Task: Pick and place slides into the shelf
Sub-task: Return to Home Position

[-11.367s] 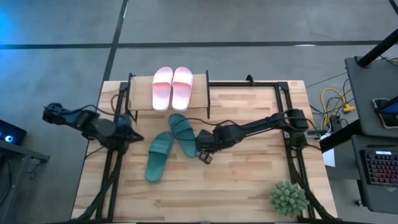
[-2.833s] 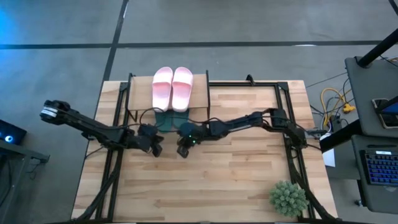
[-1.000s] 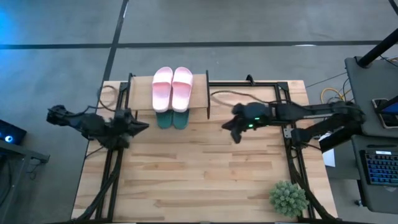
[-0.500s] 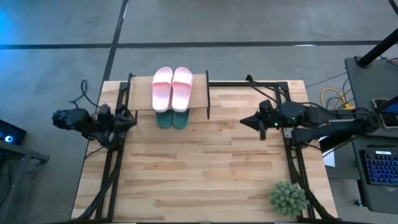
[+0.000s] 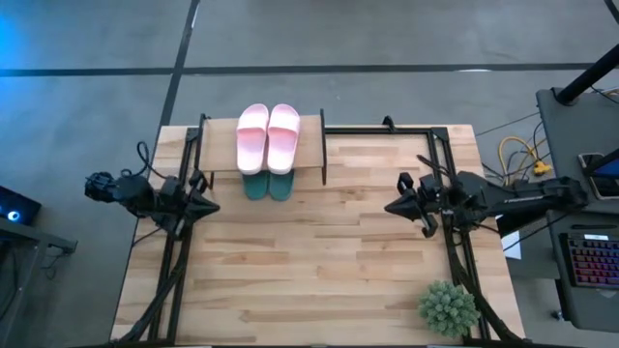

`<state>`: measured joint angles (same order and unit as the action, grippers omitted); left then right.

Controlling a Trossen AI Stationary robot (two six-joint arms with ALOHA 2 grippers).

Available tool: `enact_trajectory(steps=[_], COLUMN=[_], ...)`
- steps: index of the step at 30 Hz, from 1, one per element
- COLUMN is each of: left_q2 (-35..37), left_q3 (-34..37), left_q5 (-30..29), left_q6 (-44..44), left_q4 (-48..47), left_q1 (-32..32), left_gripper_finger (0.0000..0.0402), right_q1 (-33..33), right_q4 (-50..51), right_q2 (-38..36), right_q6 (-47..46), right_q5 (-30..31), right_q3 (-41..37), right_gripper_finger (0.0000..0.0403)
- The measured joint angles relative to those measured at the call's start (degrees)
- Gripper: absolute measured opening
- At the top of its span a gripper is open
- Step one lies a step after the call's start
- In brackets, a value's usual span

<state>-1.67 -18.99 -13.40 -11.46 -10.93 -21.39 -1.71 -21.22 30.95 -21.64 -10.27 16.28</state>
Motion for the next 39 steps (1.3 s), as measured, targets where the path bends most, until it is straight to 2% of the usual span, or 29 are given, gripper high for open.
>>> enact_trajectory(steps=[5, 10, 16, 19, 23, 25, 33, 35, 39], left_q2=[0.0, 0.1, 0.1, 0.0, -1.0, -1.4, -1.1, -0.8, 0.1], left_q3=[-0.1, 2.0, 4.2, 8.5, 16.9, 18.4, 17.6, 17.6, 15.4], left_q5=[0.2, -0.9, -1.8, -0.7, 4.0, 4.0, 2.9, 5.2, 9.2], left_q6=[-0.2, -1.2, -0.7, -3.3, -4.2, -3.9, -2.8, -3.7, -8.6], left_q4=[-0.4, 0.3, 5.0, 12.5, 30.7, 34.3, 32.3, 28.7, 13.4], left_q1=[0.0, 0.1, 1.2, 1.9, 1.9, 1.9, 6.5, 8.4, 13.9], left_gripper_finger=[0.0, 0.0, 0.0, 0.0, 0.0, 0.0, 0.0, 0.0, 0.0], right_q1=[0.1, 0.2, 0.2, 0.2, 0.2, 0.2, 0.2, 0.2, 0.2], right_q4=[0.1, 4.5, 6.0, 8.2, 7.4, 7.4, 7.3, 7.3, 7.3], right_q2=[-7.0, -16.0, -24.9, -27.9, -29.4, -29.4, -28.3, -28.1, -27.8], right_q6=[-0.4, 1.4, 3.8, 2.4, 0.6, -0.5, -1.7, -1.7, -1.9], right_q5=[2.1, 7.2, 7.9, 9.5, 9.4, 9.4, 9.3, 9.3, 9.4], right_q3=[-4.8, -7.7, -10.3, -11.5, -12.7, -13.0, -12.3, -12.0, -11.8], right_gripper_finger=[0.0009, 0.0009, 0.0009, 0.0009, 0.0009, 0.0009, 0.0009, 0.0009, 0.0009])
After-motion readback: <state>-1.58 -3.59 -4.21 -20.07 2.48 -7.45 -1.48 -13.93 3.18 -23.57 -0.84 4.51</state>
